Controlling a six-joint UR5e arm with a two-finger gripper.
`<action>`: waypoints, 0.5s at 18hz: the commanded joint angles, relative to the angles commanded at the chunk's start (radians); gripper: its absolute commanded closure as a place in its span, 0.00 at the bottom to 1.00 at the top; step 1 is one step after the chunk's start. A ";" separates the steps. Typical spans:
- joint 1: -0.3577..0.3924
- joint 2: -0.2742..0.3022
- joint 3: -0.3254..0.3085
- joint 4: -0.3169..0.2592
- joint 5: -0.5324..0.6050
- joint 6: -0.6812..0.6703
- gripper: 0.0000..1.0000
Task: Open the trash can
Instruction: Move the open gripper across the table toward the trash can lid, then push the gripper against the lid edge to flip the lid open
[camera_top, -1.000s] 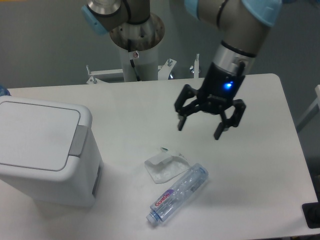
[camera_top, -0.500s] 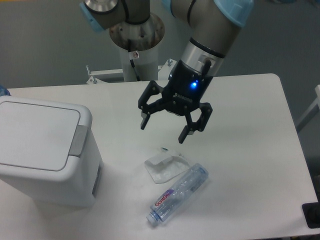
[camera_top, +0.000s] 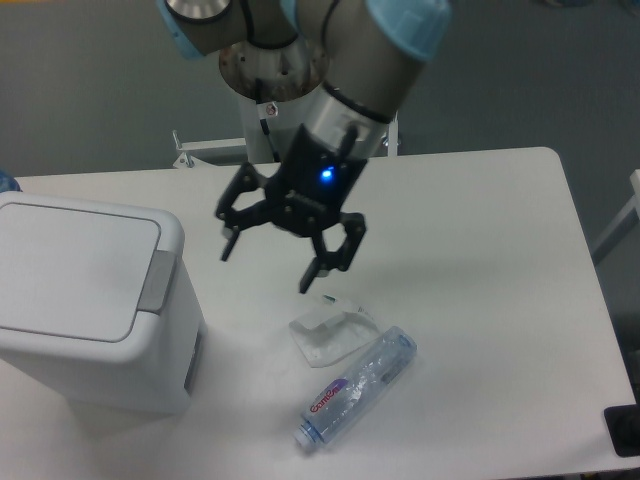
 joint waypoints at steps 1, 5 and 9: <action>-0.011 -0.002 -0.003 0.002 0.002 0.000 0.00; -0.015 -0.005 -0.026 0.029 0.002 0.003 0.00; -0.037 -0.020 -0.029 0.031 0.003 0.002 0.00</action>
